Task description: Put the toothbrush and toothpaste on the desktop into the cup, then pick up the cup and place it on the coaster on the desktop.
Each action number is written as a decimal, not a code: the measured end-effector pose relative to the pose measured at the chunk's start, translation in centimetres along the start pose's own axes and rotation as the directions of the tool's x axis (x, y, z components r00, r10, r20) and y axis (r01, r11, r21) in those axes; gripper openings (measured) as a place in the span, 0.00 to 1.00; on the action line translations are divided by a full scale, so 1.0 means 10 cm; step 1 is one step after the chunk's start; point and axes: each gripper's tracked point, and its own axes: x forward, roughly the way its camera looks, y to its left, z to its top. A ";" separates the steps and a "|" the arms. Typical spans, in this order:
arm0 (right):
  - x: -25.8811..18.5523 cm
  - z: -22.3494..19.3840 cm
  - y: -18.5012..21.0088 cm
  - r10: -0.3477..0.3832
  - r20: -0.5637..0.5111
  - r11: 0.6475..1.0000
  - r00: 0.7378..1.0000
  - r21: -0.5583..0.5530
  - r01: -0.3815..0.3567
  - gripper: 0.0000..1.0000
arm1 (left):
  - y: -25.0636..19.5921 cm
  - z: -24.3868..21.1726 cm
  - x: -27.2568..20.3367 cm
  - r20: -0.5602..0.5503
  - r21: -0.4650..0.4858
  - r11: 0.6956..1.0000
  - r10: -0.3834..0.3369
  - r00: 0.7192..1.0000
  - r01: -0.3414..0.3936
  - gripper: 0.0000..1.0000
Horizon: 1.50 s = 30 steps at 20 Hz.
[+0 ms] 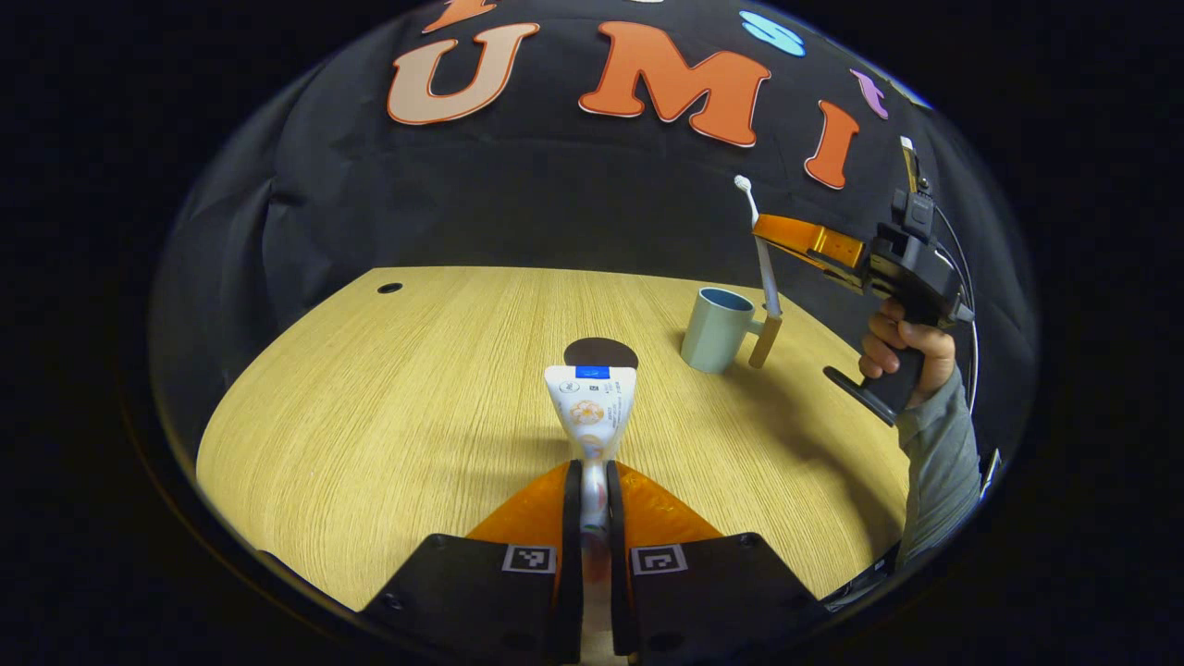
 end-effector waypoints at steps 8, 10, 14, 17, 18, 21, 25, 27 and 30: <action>0.32 0.03 -0.23 -0.049 0.110 0.998 0.993 -0.033 0.053 0.04 | -0.04 -0.01 -0.17 0.031 -0.019 1.000 -0.001 1.000 0.002 0.16; 0.40 -0.05 -0.31 -0.072 0.111 0.996 0.991 -0.038 0.077 0.04 | -0.02 0.01 -0.29 0.036 -0.018 1.000 0.001 0.999 -0.001 0.16; 0.49 -0.11 -0.34 -0.085 0.128 0.994 0.988 -0.051 0.092 0.04 | 0.02 0.04 -0.42 0.052 -0.026 1.000 0.012 0.999 -0.011 0.16; 0.49 -0.24 -0.39 -0.108 0.107 0.989 0.988 -0.088 0.118 0.04 | 0.00 0.14 -0.45 0.066 -0.033 0.999 0.014 0.998 -0.011 0.16; 0.47 -0.25 -0.41 -0.119 0.111 0.986 0.987 -0.103 0.130 0.05 | -0.02 0.19 -0.45 0.075 -0.033 0.999 0.013 0.997 -0.010 0.16; 0.41 -0.27 -0.45 -0.139 0.128 0.980 0.982 -0.122 0.155 0.05 | -0.01 0.27 -0.42 0.096 -0.029 1.000 0.001 0.995 0.002 0.16; 0.33 -0.32 -0.46 -0.155 0.125 0.973 0.980 -0.153 0.173 0.06 | -0.12 0.46 -0.17 0.140 -0.030 0.999 -0.027 0.990 0.032 0.16; 0.28 -0.39 -0.49 -0.162 0.104 0.970 0.981 -0.166 0.178 0.10 | -0.15 0.63 -0.15 0.158 -0.001 0.999 -0.037 0.987 0.038 0.16; 0.17 -0.37 -0.52 -0.172 0.104 0.970 0.980 -0.158 0.187 0.06 | -0.27 0.95 0.00 0.198 0.010 0.998 -0.067 0.978 0.067 0.16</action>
